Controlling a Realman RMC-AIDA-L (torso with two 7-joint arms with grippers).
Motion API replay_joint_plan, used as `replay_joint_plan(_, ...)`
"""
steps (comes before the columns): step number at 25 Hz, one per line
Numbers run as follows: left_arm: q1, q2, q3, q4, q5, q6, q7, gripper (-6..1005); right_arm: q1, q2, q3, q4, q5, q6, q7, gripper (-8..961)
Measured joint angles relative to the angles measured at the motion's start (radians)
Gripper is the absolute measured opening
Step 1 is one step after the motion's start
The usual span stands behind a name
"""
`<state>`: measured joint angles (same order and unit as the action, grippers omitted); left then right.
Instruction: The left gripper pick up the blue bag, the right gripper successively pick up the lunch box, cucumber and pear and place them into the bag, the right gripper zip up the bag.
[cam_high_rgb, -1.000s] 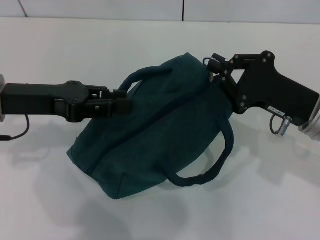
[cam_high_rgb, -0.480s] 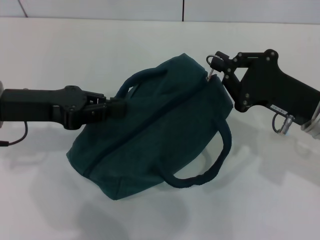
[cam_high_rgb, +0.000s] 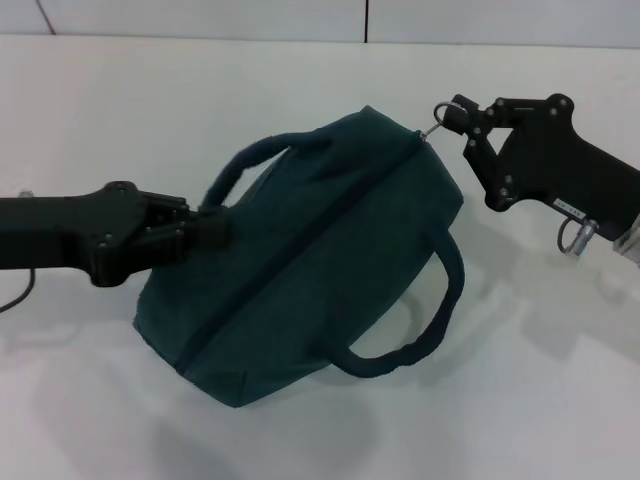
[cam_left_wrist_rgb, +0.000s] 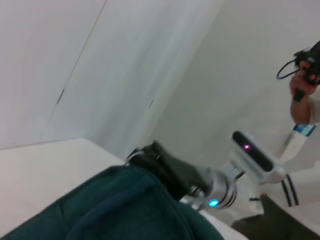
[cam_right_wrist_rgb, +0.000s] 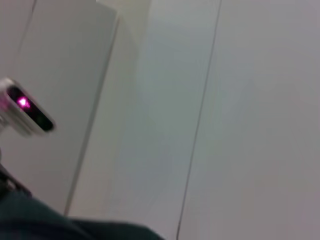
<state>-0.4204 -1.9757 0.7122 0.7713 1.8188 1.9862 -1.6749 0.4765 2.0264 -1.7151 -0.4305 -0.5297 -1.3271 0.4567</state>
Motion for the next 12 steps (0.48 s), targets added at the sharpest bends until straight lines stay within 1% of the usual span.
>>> replay_joint_plan(3, 0.009, 0.014, 0.002, -0.02, -0.023, 0.015, 0.015, 101, 0.002, 0.0, -0.003, 0.008, -0.002, 0.031, -0.002, 10)
replay_joint_plan(12, 0.014, 0.016, 0.003, -0.024, -0.029, 0.018, 0.02, 102, 0.015, 0.001, -0.019, 0.014, -0.008, 0.093, -0.004, 11)
